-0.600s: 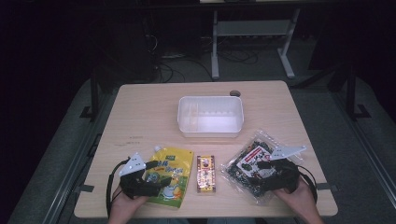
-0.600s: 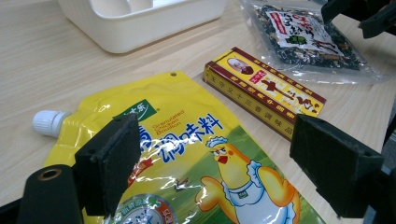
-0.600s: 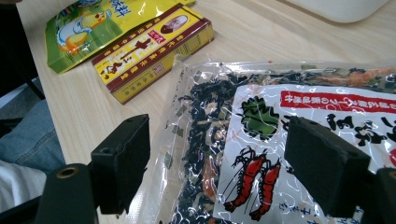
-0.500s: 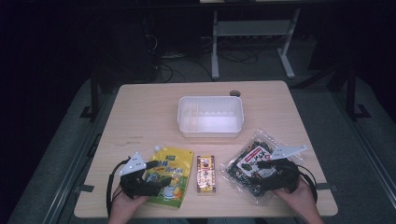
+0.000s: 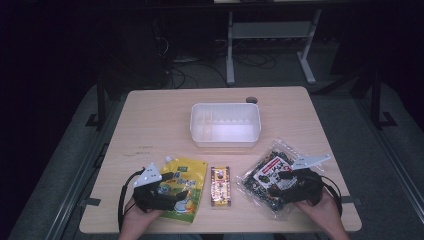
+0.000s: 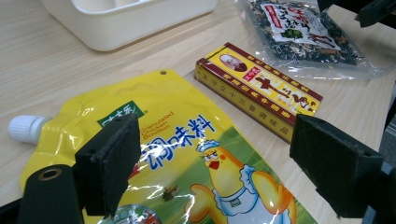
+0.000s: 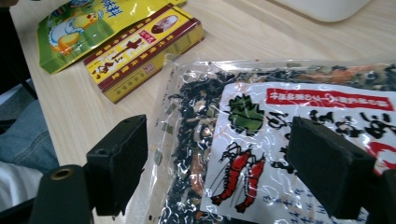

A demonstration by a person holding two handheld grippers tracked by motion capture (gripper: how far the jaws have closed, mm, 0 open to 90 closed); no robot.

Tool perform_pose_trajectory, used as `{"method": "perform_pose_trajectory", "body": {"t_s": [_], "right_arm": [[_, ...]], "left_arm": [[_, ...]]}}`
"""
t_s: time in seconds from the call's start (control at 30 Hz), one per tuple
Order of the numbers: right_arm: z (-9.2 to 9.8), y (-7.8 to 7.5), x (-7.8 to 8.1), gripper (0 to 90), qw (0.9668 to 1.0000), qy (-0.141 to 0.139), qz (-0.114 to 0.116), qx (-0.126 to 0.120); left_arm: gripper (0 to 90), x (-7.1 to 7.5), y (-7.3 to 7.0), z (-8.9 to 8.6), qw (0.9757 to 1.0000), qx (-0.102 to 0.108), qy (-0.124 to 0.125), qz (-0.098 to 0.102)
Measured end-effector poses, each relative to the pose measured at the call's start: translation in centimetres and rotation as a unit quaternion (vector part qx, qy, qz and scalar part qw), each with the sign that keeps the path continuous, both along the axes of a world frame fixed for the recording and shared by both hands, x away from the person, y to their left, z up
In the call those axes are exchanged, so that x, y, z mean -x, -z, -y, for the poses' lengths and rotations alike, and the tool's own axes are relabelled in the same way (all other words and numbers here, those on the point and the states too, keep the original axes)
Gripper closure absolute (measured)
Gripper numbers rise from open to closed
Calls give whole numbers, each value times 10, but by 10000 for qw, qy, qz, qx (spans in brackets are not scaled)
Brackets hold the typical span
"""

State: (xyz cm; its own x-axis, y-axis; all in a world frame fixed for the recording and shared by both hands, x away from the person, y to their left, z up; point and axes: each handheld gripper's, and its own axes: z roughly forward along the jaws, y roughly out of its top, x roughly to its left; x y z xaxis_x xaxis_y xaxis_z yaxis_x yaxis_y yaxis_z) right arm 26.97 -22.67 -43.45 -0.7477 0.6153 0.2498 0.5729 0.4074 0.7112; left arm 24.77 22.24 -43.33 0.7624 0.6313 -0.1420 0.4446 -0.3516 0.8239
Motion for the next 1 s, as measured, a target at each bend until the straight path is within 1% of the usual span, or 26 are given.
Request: {"method": "perform_pose_trajectory", "body": {"t_s": [0.2, 0.27, 0.4, 0.47, 0.5, 0.6, 0.63, 0.67, 0.7, 0.73, 0.87, 0.9, 0.93, 1.0], "right_arm": [[6, -7, -2, 198, 9999, 134, 66, 88], [8, -8, -3, 199, 9998, 189, 45, 105], [11, -10, -4, 206, 9995, 284, 41, 102], [16, -14, -7, 227, 9990, 423, 56, 93], [16, -14, -7, 227, 9990, 423, 56, 93], [25, -18, -14, 237, 9978, 640, -14, 155], [25, -18, -14, 237, 9978, 640, -14, 155], [32, -19, -17, 244, 9967, 794, -87, 144], [36, -20, -18, 251, 9961, 860, -98, 142], [36, -20, -18, 251, 9961, 860, -98, 142], [51, -27, -22, 281, 9933, 1135, -104, 194], [55, -28, -24, 280, 9921, 1222, -104, 256], [63, -29, -29, 282, 9902, 1361, -193, 267], [68, -28, -32, 289, 9884, 1468, -268, 290]], "left_arm": [[160, 2, -1, 5, 10000, -10, 57, 4], [160, 2, -1, 8, 10000, 12, 80, -9], [160, 4, -1, 12, 9999, -23, 133, 6], [160, 4, -1, 15, 9998, -70, 178, 16], [160, 4, -1, 15, 9998, -70, 178, 16], [160, 4, -1, 16, 9998, -61, 186, 11], [160, 4, -1, 16, 9998, -61, 186, 11], [160, 4, -1, 16, 9998, -70, 187, 0], [160, 4, -1, 16, 9998, -66, 174, -1], [160, 4, -1, 16, 9998, -66, 174, -1], [160, 4, -3, 15, 9999, -45, 165, 22], [160, 4, -3, 15, 9999, -30, 161, 9], [160, 5, -3, 15, 9998, -19, 174, 6], [160, 5, -3, 15, 9998, -24, 177, 4]]}}
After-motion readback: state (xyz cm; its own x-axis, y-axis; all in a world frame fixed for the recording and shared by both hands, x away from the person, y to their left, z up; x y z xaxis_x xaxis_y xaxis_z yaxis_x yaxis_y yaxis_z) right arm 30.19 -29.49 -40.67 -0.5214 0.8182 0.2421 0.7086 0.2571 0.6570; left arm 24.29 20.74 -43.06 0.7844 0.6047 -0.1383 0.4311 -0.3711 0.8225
